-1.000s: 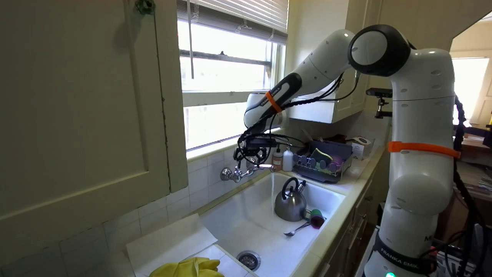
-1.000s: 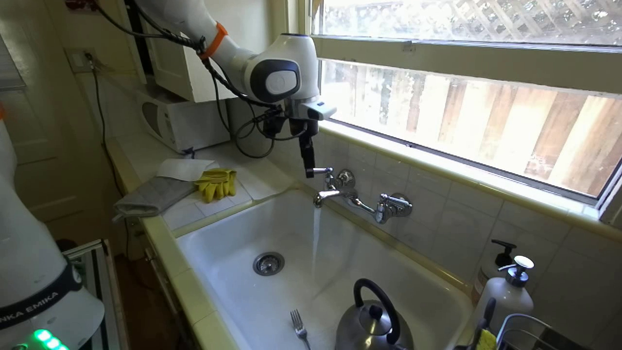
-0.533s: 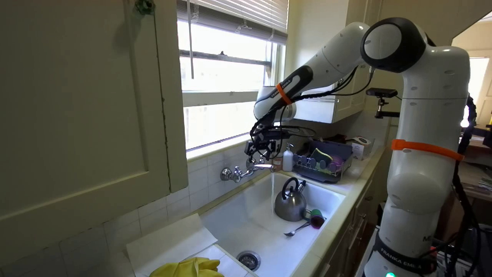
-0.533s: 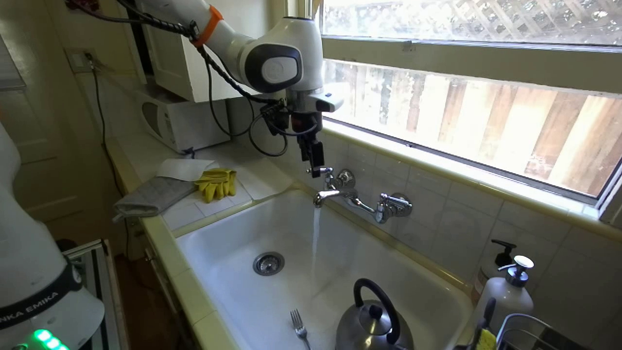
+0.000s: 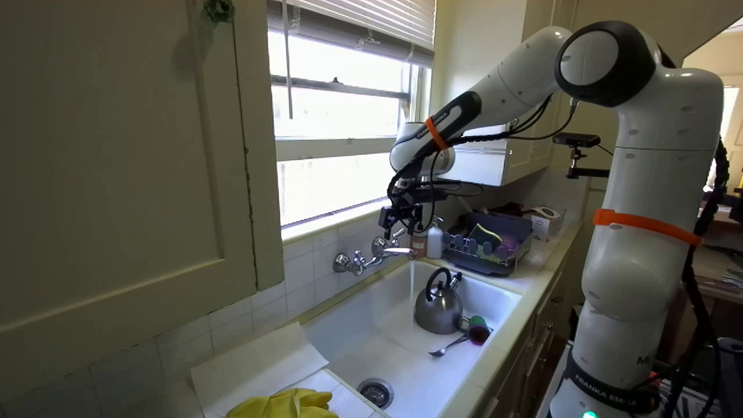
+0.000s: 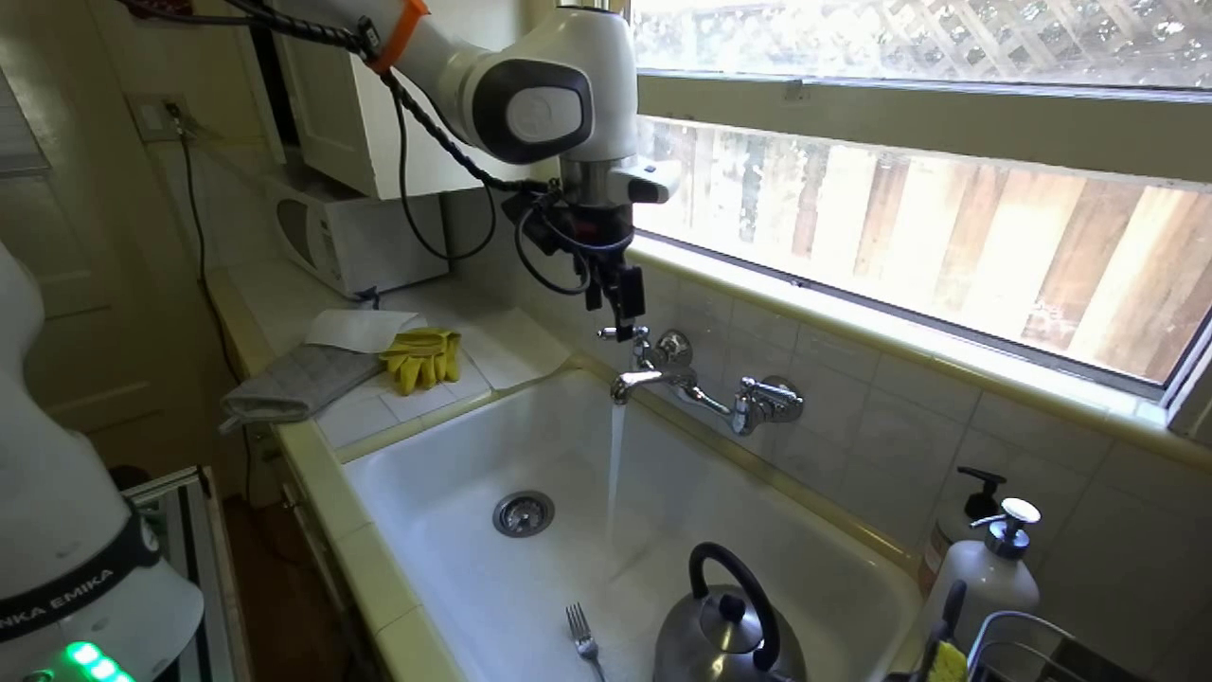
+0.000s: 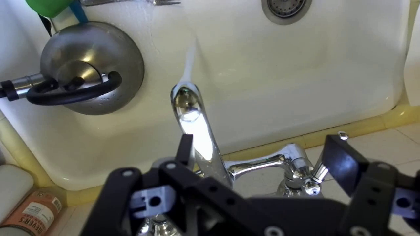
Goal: Open the tap with the left handle
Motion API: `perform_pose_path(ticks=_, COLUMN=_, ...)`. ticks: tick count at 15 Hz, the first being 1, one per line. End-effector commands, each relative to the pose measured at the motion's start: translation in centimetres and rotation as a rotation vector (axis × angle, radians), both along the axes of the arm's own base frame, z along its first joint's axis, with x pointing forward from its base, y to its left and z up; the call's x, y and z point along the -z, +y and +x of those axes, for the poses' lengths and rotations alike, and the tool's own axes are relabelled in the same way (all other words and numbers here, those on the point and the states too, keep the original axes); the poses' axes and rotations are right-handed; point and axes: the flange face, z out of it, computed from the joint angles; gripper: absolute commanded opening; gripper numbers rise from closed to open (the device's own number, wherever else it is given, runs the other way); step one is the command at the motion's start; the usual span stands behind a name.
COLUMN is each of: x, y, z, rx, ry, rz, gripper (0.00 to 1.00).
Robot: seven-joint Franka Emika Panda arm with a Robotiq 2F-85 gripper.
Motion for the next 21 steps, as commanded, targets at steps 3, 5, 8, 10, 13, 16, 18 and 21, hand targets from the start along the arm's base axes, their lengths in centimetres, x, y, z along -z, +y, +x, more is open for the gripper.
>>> perform_pose_path(ticks=3, x=-1.1, y=-2.0, z=-1.6, rx=-0.026, ry=0.016, rz=-0.019, gripper=1.00)
perform_pose_path(ticks=5, x=-1.3, y=-2.8, z=-2.1, rx=-0.017, ry=0.030, rz=-0.044, gripper=1.00)
perform_pose_path(ticks=8, x=-1.6, y=-3.8, z=-2.6, rx=-0.014, ry=0.028, rz=-0.058, gripper=1.00)
perform_pose_path(ticks=10, x=-1.8, y=-4.3, z=-2.8, rx=-0.010, ry=0.022, rz=-0.058, gripper=1.00)
perform_pose_path(ticks=13, x=-1.8, y=-4.8, z=-3.1, rx=-0.027, ry=0.018, rz=-0.048, gripper=1.00)
perform_pose_path(ticks=16, x=-1.8, y=-4.9, z=-2.1, rx=-0.014, ry=0.004, rz=-0.054, gripper=1.00)
perform_pose_path(ticks=18, x=-1.8, y=-4.9, z=-2.0, rx=-0.014, ry=0.003, rz=-0.055, gripper=1.00)
perform_pose_path(ticks=21, x=-1.9, y=-4.9, z=-2.0, rx=-0.015, ry=0.002, rz=-0.055, gripper=1.00)
